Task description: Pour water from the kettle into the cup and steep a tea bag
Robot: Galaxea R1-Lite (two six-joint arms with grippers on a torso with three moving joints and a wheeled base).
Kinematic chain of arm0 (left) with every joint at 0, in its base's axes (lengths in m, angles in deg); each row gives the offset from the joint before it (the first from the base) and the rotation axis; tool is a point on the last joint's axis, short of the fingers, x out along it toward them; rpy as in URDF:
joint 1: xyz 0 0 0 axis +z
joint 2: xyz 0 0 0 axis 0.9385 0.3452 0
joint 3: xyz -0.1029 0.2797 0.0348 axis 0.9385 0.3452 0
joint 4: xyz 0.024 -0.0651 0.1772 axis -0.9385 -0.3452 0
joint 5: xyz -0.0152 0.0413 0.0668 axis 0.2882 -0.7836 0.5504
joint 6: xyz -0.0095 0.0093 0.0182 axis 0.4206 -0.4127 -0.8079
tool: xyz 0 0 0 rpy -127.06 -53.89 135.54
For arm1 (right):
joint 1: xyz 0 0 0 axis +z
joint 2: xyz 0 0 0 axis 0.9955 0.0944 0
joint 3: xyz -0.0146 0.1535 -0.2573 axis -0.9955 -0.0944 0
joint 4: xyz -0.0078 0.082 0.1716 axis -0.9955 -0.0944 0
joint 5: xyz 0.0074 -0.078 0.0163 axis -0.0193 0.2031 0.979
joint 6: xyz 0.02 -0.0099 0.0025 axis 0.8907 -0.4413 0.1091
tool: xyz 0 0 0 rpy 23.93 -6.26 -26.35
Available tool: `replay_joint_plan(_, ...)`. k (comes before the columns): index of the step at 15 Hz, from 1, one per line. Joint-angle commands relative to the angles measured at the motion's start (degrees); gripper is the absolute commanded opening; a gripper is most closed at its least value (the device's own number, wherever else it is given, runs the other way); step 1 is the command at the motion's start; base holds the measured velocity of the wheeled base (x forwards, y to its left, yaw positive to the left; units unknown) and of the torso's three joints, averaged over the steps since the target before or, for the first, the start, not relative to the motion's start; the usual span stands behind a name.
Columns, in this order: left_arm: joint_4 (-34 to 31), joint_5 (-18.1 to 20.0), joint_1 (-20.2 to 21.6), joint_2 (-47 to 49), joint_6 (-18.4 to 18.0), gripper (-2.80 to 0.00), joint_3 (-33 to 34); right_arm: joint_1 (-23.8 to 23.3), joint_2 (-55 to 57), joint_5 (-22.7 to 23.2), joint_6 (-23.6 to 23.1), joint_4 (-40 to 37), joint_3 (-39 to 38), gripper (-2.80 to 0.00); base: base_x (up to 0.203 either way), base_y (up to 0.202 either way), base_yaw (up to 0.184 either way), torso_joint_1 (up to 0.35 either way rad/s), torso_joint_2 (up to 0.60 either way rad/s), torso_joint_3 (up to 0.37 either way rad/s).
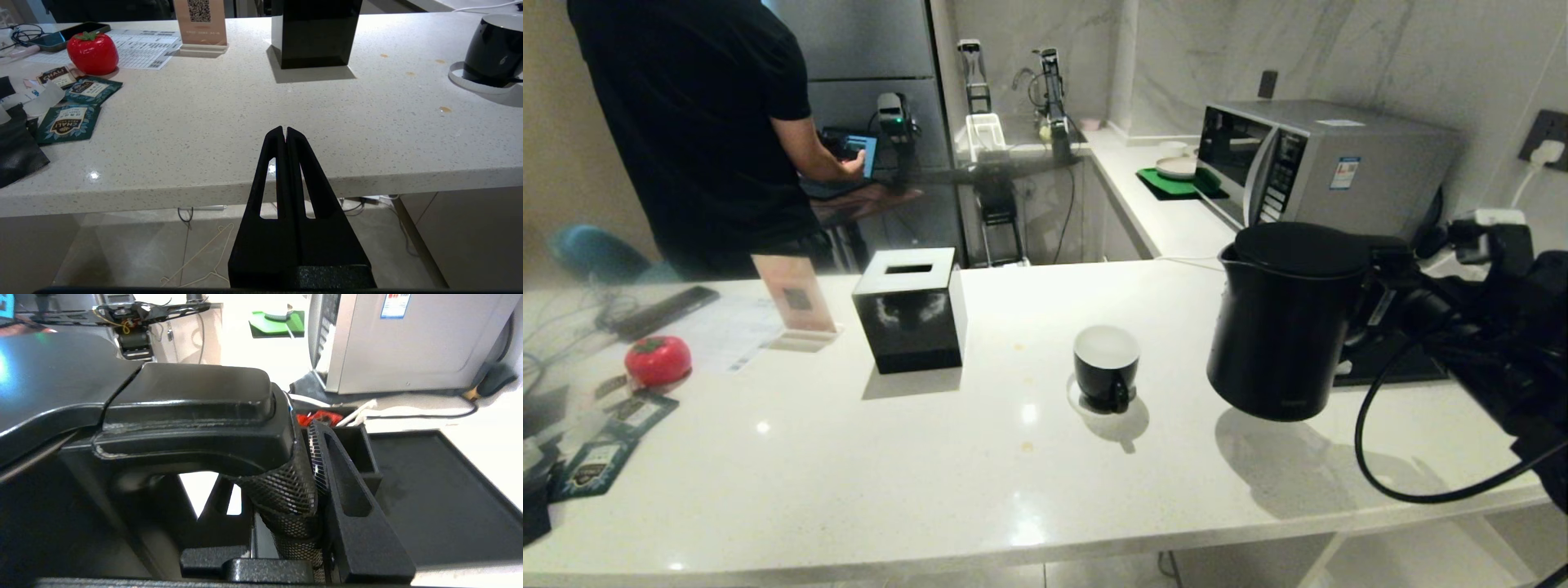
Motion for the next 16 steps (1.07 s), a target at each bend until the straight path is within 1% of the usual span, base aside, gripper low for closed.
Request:
replay_joint_plan(1,0.0,0.0,0.0,0.1,0.0,-2.8,0.0,0.1,0.9,-0.1,-0.5,0.1,1.2,-2.8,0.0,0.0,0.0,0.0,0.0,0.0)
replay_joint_plan(4,0.0,0.0,0.0,0.1,0.0,-2.8,0.0,0.3,1.7,0.2,-3.2,-1.1,2.8,-2.8,0.0,0.0,0.0,0.0,0.0,0.0)
replay_joint_plan(6,0.0,0.0,0.0,0.1,0.0,-2.8,0.0,0.5,1.7,0.2,-5.4,-3.2,3.5,-2.8,0.0,0.0,0.0,0.0,0.0,0.0)
replay_joint_plan(9,0.0,0.0,0.0,0.1,0.0,-2.8,0.0,2.4,1.9,0.0,-6.1,-4.1,4.9,-2.8,0.0,0.0,0.0,0.0,0.0,0.0)
replay_joint_plan(12,0.0,0.0,0.0,0.1,0.0,-2.8,0.0,3.9,2.2,-0.1,-8.5,-5.2,6.1,-2.8,0.0,0.0,0.0,0.0,0.0,0.0)
replay_joint_plan(16,0.0,0.0,0.0,0.1,0.0,-2.8,0.0,5.2,2.9,-0.2,-13.1,-6.2,8.9,-2.8,0.0,0.0,0.0,0.0,0.0,0.0)
